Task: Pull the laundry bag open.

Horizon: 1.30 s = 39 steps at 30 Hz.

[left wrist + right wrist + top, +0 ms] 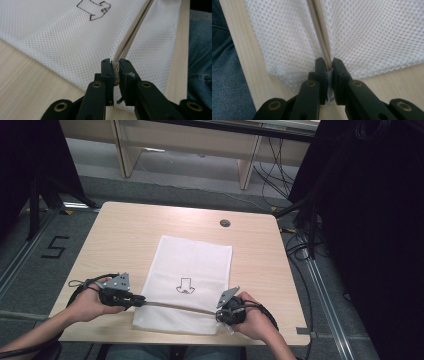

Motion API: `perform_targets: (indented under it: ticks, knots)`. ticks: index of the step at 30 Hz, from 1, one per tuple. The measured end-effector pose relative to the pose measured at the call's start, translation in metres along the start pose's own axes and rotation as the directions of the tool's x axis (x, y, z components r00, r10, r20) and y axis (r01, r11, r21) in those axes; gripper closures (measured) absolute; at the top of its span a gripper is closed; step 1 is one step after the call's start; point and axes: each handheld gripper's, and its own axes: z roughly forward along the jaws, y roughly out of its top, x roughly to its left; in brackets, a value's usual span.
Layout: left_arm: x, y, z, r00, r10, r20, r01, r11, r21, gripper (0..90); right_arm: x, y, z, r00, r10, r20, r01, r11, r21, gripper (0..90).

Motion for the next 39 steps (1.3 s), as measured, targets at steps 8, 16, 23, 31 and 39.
perform_targets:
  ticks: [8,16,23,31,39]
  knots:
    - [0.004,-0.006,-0.006,0.9997,-0.009,-0.021,0.009,0.9999,-0.006,82.2,-0.002,0.001,0.000,0.9997,-0.023,-0.001,0.023,1.000,-0.005,84.8]
    - [0.004,-0.006,-0.007,0.9999,-0.009,-0.014,0.009,0.9999,-0.007,82.2,-0.002,0.001,0.001,0.9997,-0.025,-0.002,0.025,1.000,-0.005,84.9]
    - [0.005,-0.007,-0.008,0.9996,-0.019,-0.022,0.019,0.9998,0.003,82.2,0.000,0.001,0.000,1.0000,-0.002,0.000,0.002,1.000,0.002,84.8]
    - [0.007,-0.009,-0.009,0.9996,-0.009,-0.028,0.010,0.9998,0.016,82.2,0.000,0.001,0.000,1.0000,-0.002,0.002,0.002,1.000,0.002,84.8]
    - [0.010,-0.012,-0.005,0.9998,-0.014,-0.014,0.014,0.9997,0.021,82.2,0.000,0.001,0.000,1.0000,-0.004,0.001,0.004,1.000,0.002,84.8]
